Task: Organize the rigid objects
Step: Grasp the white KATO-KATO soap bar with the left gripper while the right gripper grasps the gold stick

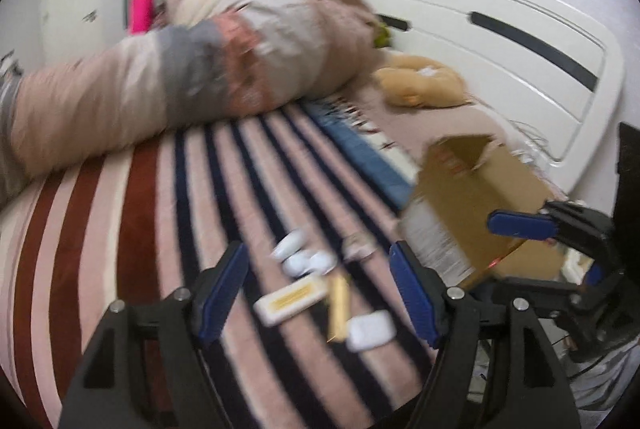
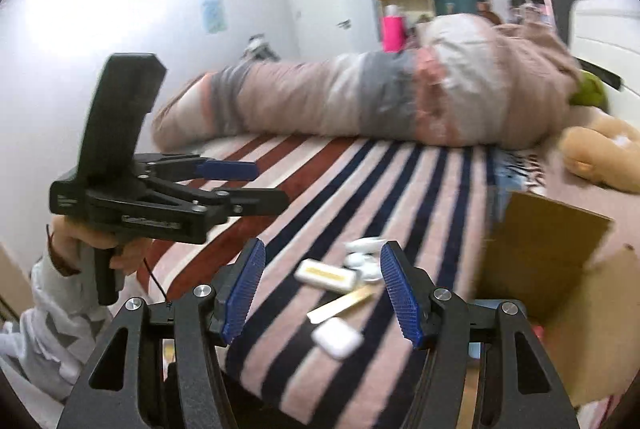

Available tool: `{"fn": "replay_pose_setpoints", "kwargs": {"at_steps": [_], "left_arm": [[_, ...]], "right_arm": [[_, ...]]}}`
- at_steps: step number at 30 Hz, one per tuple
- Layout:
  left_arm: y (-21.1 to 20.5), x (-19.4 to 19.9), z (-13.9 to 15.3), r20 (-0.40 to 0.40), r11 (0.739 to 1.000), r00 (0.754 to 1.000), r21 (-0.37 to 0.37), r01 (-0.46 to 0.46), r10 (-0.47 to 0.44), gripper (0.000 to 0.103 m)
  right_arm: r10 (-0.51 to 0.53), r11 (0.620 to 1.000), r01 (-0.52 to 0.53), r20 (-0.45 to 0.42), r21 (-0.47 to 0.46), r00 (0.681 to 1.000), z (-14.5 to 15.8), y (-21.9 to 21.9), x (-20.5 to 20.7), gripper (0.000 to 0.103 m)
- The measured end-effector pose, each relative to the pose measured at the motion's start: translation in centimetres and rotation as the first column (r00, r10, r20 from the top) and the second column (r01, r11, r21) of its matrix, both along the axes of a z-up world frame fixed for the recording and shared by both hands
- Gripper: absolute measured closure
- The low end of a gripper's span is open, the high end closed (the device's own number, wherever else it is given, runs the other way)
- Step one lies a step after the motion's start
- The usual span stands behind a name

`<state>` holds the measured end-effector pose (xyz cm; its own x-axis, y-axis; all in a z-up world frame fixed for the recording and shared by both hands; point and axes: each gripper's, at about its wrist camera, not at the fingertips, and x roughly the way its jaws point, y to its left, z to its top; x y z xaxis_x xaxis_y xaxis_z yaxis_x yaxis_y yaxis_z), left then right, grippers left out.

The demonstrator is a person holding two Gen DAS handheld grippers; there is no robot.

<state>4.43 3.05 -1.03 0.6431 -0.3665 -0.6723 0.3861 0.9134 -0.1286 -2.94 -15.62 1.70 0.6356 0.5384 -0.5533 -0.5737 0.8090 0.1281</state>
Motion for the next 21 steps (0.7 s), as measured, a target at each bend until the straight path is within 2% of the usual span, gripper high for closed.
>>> {"fn": "replay_pose_setpoints", "kwargs": {"at_steps": [3,7,10,14,17,21], "left_arm": [[3.0,-0.1,-3.2,-0.038,0.999,0.998,0.001,-0.047,0.047,0.033],[5.3,0.2,-6.9,-0.093,0.997,0.994,-0.026,-0.066,0.064,0.033],[5.9,0.9,-9.6,-0.132,0.996,0.99,-0.058,-0.065,0.056,0.033],[5.2,2.4,-12.7,-0.172,0.993,0.985,-0.116,-0.02,0.0,0.033],[3.8,4.1,-14.1,-0.182,0.991,0.983,-0.13,0.009,-0.033,0.033],[1.2,6.6,-15.2,-0.185,0.99,0.978,-0.121,0.075,-0.096,0.034]], "right_arm": [[0.05,0.997,-0.053,-0.045,-0.052,0.998,-2.0,3.3,0.5,0.046],[0.076,0.991,-0.092,-0.152,-0.096,0.985,-5.9,6.5,1.8,0.046],[0.04,0.986,-0.074,-0.219,-0.15,0.975,-9.5,7.5,3.2,0.046],[-0.055,0.97,-0.003,-0.232,-0.243,0.971,-12.9,7.1,4.5,0.046],[-0.108,0.974,0.044,-0.286,-0.22,0.952,-15.1,5.8,6.5,0.046],[-0.126,0.981,0.069,-0.326,-0.183,0.937,-15.9,4.7,8.4,0.046]]}}
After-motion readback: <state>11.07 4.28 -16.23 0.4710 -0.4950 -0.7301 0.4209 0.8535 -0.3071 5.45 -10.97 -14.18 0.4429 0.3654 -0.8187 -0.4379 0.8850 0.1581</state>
